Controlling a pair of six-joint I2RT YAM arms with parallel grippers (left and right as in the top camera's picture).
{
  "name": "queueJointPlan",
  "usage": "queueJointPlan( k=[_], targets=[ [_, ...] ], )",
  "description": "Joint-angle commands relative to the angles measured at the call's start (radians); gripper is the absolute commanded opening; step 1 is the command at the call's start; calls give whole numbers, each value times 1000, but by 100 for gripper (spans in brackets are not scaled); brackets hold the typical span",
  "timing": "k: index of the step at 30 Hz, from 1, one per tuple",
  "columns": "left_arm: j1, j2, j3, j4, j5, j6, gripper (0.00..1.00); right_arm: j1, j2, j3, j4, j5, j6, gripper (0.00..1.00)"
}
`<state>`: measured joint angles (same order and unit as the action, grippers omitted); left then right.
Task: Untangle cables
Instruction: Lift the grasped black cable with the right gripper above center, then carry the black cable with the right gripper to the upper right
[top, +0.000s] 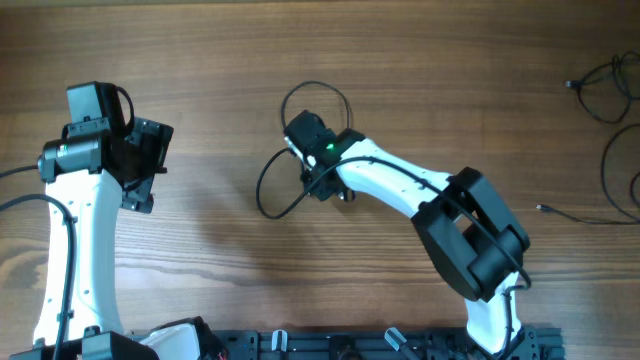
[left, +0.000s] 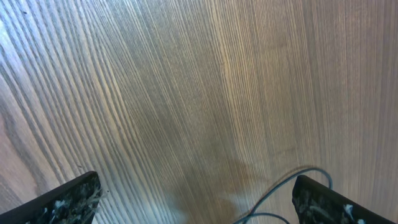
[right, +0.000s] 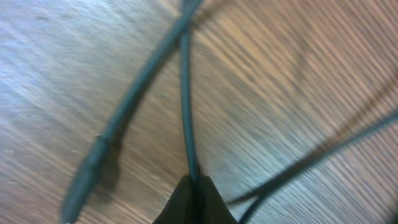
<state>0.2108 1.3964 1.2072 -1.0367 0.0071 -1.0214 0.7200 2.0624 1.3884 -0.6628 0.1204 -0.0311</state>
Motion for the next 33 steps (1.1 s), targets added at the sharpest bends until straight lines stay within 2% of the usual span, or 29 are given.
queueJointPlan(
  k=[1, 7, 13, 17, 22, 27, 30, 33],
  targets=[
    [5, -13, 4, -1, 3, 20, 100, -82, -151, 69, -11, 48, 30, 4],
    [5, -13, 4, -1, 3, 20, 100, -256, -380, 111, 31, 40, -105, 4],
    [5, -13, 4, -1, 3, 20, 100, -485, -450, 111, 112, 4, -182, 4],
    [5, -13, 4, 0, 4, 20, 100, -599, -408, 109, 167, -119, -232, 4],
    [5, -13, 4, 0, 4, 20, 100, -703, -292, 109, 277, -119, -288, 4],
    [5, -13, 4, -1, 3, 20, 100, -756, -124, 109, 299, -113, -424, 4],
    [5, -13, 4, -1, 3, 20, 100, -768, -14, 109, 288, -25, -408, 4],
    [5, -13, 4, -1, 4, 20, 100, -769, 63, 109, 299, 126, -304, 4]
  ],
)
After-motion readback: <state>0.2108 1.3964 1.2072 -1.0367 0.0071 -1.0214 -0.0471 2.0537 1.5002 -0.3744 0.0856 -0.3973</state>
